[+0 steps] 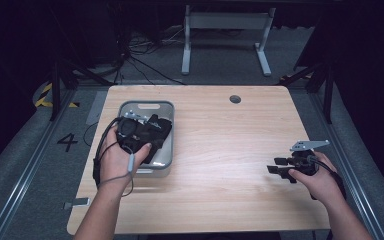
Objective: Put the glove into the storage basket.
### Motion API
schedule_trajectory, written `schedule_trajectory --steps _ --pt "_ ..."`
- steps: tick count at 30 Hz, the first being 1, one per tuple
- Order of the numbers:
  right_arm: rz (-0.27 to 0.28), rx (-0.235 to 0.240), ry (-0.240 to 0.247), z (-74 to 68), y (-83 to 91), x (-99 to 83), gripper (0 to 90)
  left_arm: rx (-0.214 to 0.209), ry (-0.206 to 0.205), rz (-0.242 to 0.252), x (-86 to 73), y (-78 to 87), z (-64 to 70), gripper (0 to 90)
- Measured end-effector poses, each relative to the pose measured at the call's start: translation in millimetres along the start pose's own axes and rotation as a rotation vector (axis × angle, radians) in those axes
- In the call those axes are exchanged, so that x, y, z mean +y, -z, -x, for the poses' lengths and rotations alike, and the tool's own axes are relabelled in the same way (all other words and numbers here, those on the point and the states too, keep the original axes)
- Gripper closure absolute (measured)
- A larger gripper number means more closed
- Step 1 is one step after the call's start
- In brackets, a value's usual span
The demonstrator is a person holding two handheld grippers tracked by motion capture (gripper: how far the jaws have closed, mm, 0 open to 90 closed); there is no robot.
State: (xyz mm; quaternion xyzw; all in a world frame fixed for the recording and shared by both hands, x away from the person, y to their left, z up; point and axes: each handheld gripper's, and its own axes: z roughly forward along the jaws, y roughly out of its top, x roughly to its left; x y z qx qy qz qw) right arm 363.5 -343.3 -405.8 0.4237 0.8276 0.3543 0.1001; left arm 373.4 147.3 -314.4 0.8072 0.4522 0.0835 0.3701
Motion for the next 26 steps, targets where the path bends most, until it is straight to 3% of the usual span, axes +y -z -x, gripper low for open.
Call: schedule_trajectory --steps 7,10,12,15,16,18,26 --pt "0.004 0.001 -0.001 1.1 2.7 -3.0 49.9 -0.073 -0.078 -0.005 -24.8 -0.9 21.7 38.7" --pt "0.003 0.003 -0.003 1.7 3.4 -4.1 49.9 -0.101 -0.133 -0.015 -37.8 -6.5 30.2 38.4" --pt "0.004 0.005 -0.001 1.4 3.1 -4.6 49.8 -0.125 -0.145 -0.008 -47.2 -12.1 33.6 38.4" --pt "-0.001 0.008 0.007 1.0 2.6 -5.2 49.8 -0.119 -0.197 -0.068 -55.1 -23.0 38.5 36.7" --pt "-0.001 0.007 0.009 0.7 2.2 -5.5 49.8 -0.131 -0.194 -0.083 -57.1 -25.4 39.1 36.7" --pt "-0.002 0.01 0.008 0.1 2.0 -5.8 49.8 -0.199 -0.176 -0.119 -61.0 -31.1 37.3 35.6" --pt "-0.003 0.015 0.012 -0.1 2.2 -6.9 49.7 -0.13 -0.204 -0.187 -66.4 -38.5 34.0 31.6"
